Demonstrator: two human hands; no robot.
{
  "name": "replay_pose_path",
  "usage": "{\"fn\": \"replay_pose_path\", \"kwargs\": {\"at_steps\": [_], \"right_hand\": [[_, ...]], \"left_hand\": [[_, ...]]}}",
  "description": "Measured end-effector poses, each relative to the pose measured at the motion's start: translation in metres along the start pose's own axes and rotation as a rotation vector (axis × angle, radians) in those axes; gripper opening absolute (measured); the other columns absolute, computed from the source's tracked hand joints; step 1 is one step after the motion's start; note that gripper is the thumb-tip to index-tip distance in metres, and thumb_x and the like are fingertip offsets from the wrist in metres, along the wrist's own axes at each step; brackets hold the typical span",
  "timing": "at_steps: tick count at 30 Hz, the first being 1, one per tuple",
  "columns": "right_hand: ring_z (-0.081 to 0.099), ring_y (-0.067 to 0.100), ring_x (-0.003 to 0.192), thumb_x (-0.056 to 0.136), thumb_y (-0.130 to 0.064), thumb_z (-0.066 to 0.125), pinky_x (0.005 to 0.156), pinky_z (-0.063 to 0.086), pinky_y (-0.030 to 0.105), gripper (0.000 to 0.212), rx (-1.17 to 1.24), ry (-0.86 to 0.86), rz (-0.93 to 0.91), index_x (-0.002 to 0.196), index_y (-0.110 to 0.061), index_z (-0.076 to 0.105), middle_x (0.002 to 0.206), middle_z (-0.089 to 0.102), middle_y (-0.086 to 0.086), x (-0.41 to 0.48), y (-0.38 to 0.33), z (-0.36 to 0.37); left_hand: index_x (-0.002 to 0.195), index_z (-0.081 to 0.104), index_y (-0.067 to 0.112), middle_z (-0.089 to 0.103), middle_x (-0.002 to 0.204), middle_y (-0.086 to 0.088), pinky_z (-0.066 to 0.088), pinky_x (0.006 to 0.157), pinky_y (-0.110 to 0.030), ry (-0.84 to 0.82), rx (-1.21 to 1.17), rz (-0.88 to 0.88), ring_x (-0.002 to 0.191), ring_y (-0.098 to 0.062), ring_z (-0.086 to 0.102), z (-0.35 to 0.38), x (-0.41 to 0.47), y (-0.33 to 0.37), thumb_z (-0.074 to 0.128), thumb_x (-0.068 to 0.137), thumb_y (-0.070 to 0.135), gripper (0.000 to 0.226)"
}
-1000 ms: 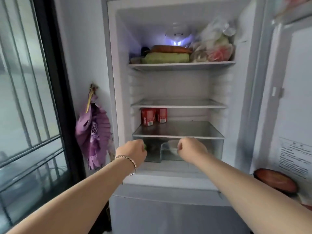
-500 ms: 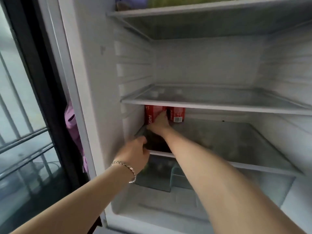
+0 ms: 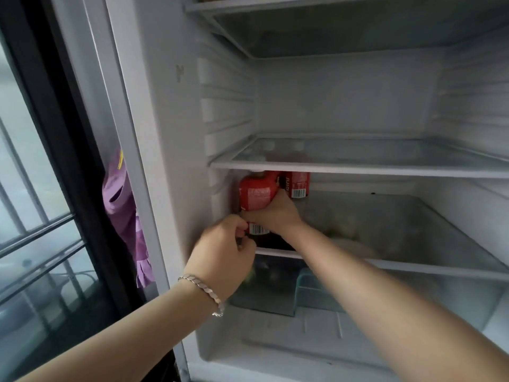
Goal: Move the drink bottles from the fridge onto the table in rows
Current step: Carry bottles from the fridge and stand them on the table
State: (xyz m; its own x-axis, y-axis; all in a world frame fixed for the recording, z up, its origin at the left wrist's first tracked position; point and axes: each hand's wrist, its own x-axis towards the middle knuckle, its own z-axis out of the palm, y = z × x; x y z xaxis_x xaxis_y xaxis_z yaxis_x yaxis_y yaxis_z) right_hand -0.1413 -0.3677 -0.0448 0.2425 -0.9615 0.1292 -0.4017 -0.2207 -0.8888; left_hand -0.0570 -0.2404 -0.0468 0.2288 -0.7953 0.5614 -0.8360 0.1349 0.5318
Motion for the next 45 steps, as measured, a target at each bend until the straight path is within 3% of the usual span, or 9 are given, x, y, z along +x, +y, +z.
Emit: {"fn": "replay_pose_path", "kwargs": {"at_steps": [5,10,16,21,24,27,31,40,45], "right_hand": [[0.063,0.014,0.098,0.045,-0.055,0.079,0.090,0.052,0.037,0.086,-0.021,0.062,-0.072,0.119,-0.023,0.049,0.107,0.066,-0.006,-0.074,0.002,-0.009],[0.062,0.011,0.092,0.052,-0.051,0.082,0.084,0.053,0.031,0.076,-0.186,0.092,-0.084,0.114,-0.029,0.044,0.102,0.062,-0.011,-0.109,-0.008,-0.019],[0.063,0.010,0.097,0.050,-0.054,0.080,0.089,0.052,0.033,0.079,-0.377,-0.135,-0.071,0.119,-0.033,0.049,0.108,0.064,-0.011,-0.117,-0.006,-0.030],[0.064,0.003,0.099,0.067,-0.029,0.079,0.083,0.052,0.021,0.049,-0.085,-0.606,-0.099,0.107,-0.044,0.056,0.106,0.066,-0.015,-0.107,-0.001,-0.055],[0.061,0.018,0.108,0.077,-0.005,0.061,0.088,0.051,0.025,0.046,0.286,-0.270,-0.070,0.121,-0.020,0.058,0.121,0.063,0.005,-0.061,0.002,-0.070],[0.063,0.017,0.091,0.082,-0.013,0.067,0.069,0.053,0.015,0.038,0.060,0.142,0.077,0.117,-0.007,0.055,0.122,0.061,0.015,0.000,0.007,-0.063],[0.038,0.029,0.134,0.075,-0.020,0.077,0.112,0.032,0.034,0.092,-0.102,0.195,0.117,0.142,0.003,0.020,0.145,0.036,0.019,0.062,0.022,-0.056],[0.018,0.035,0.141,0.074,-0.033,0.075,0.117,0.019,0.037,0.104,-0.168,0.267,0.259,0.145,0.007,0.010,0.150,0.020,0.025,0.104,0.035,-0.045],[0.050,0.029,0.123,0.061,-0.007,0.085,0.105,0.041,0.036,0.081,0.162,0.401,0.069,0.127,0.004,0.040,0.130,0.052,0.020,0.101,0.043,-0.038]], "left_hand": [[0.111,0.056,0.012,0.053,0.095,0.002,0.032,0.057,-0.008,0.190,-0.036,0.154,0.071,-0.006,0.043,-0.026,0.008,0.021,0.057,0.082,0.022,0.030],[0.103,0.051,0.018,0.055,0.084,0.009,0.040,0.051,-0.009,0.008,0.000,0.157,0.066,-0.005,0.050,-0.032,0.031,0.030,0.053,0.084,0.045,0.033],[0.063,0.044,0.023,0.051,0.064,0.007,0.032,0.043,-0.018,-0.270,0.082,0.001,0.055,-0.007,0.049,-0.025,0.048,0.033,0.059,0.080,0.050,0.036],[0.054,0.047,0.016,0.053,0.057,-0.001,0.033,0.048,-0.024,-0.369,0.101,-0.062,0.057,-0.016,0.052,-0.018,0.053,0.029,0.056,0.080,0.037,0.035],[0.052,0.050,0.017,0.056,0.056,0.000,0.031,0.046,-0.023,-0.306,0.114,-0.048,0.054,-0.014,0.053,-0.019,0.055,0.031,0.055,0.078,0.039,0.034],[0.052,0.049,0.017,0.056,0.056,-0.001,0.031,0.047,-0.023,-0.280,0.078,-0.069,0.054,-0.014,0.052,-0.014,0.054,0.033,0.054,0.080,0.038,0.035],[0.050,0.044,0.018,0.049,0.053,0.001,0.028,0.047,-0.024,-0.220,0.055,-0.078,0.052,-0.013,0.047,-0.011,0.056,0.031,0.054,0.082,0.034,0.038],[0.048,0.038,0.018,0.045,0.053,0.002,0.032,0.049,-0.026,-0.236,0.105,0.021,0.050,-0.011,0.042,-0.018,0.056,0.016,0.060,0.081,0.030,0.041],[0.056,0.045,0.022,0.050,0.060,0.006,0.036,0.054,-0.024,-0.313,0.152,0.025,0.058,-0.009,0.048,-0.013,0.054,0.015,0.054,0.087,0.028,0.033]]}}
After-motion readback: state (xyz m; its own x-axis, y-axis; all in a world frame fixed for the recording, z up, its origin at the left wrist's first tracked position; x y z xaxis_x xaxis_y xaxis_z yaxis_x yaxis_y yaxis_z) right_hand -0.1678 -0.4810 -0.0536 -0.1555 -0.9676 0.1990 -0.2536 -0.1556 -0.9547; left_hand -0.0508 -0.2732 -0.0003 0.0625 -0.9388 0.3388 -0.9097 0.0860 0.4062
